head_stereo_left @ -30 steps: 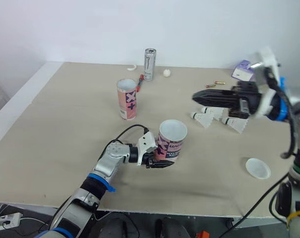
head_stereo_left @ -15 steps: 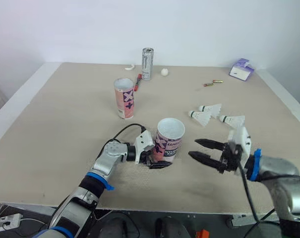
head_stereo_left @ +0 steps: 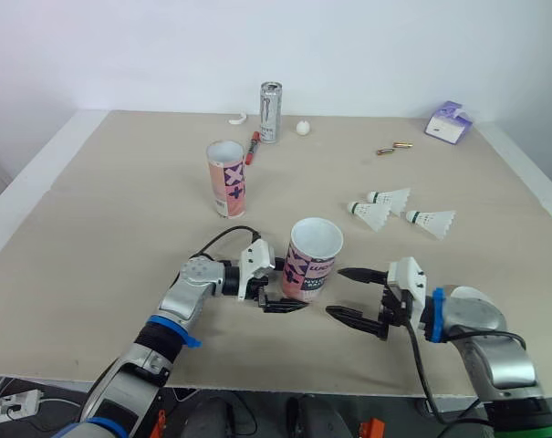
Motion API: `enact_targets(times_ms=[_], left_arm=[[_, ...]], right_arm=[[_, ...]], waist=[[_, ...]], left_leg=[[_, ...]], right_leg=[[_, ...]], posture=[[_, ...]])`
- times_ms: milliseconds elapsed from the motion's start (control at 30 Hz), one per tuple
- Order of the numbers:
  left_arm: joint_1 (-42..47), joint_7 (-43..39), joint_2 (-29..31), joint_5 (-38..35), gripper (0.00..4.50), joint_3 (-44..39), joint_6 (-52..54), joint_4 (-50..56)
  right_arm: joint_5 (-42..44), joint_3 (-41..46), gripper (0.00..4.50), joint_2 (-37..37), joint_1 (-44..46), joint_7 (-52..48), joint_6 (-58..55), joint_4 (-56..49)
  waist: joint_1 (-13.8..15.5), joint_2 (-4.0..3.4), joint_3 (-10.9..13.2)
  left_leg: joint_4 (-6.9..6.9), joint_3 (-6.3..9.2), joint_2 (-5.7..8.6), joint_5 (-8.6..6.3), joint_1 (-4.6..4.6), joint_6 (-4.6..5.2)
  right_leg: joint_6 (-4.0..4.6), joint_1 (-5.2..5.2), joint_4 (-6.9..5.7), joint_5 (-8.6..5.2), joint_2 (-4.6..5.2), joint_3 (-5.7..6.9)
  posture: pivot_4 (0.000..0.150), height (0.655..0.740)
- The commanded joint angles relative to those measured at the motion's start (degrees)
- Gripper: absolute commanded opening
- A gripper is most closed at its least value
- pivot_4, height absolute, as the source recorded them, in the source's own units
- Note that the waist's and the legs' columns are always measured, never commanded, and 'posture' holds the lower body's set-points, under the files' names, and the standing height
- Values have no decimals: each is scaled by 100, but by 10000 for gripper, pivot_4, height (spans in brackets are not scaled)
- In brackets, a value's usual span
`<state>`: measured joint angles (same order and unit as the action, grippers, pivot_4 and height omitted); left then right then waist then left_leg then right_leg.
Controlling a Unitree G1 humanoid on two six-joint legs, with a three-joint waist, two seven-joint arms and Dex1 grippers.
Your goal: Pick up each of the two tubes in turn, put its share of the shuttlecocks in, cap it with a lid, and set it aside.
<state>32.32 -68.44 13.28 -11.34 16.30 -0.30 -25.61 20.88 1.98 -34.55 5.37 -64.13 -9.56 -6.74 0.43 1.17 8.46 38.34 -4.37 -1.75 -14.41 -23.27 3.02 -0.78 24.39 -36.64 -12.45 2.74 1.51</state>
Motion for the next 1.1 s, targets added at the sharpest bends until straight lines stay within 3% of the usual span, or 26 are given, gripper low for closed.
enact_targets(times_ms=[33, 600, 1100], left_arm=[[-22, -262, 288, -81, 45000, -145, -105, 194], [-379, -663, 916, -490, 45000, -433, 425, 1099], [-634, -632, 932, -839, 45000, -510, 647, 1587]], right_arm=[[-44, -148, 44511, 92, 193, 44, 165, 76], [-345, -717, 44511, 546, 712, 128, 711, 735], [-560, -1028, 44511, 1066, 995, 407, 949, 1037]], waist=[[-1, 3, 8], [3, 8, 25], [2, 8, 25]], left_leg=[[0, 1, 0, 0, -1, 0], [3, 3, 10, -23, -10, -24], [11, 1, 10, -22, -5, -24]], right_leg=[[-2, 1, 0, 0, -2, 0], [-16, 1, -1, 4, 6, -5], [-14, 0, -19, 4, 4, -10]], posture=[[1500, 7400], [1500, 7400], [1500, 7400]])
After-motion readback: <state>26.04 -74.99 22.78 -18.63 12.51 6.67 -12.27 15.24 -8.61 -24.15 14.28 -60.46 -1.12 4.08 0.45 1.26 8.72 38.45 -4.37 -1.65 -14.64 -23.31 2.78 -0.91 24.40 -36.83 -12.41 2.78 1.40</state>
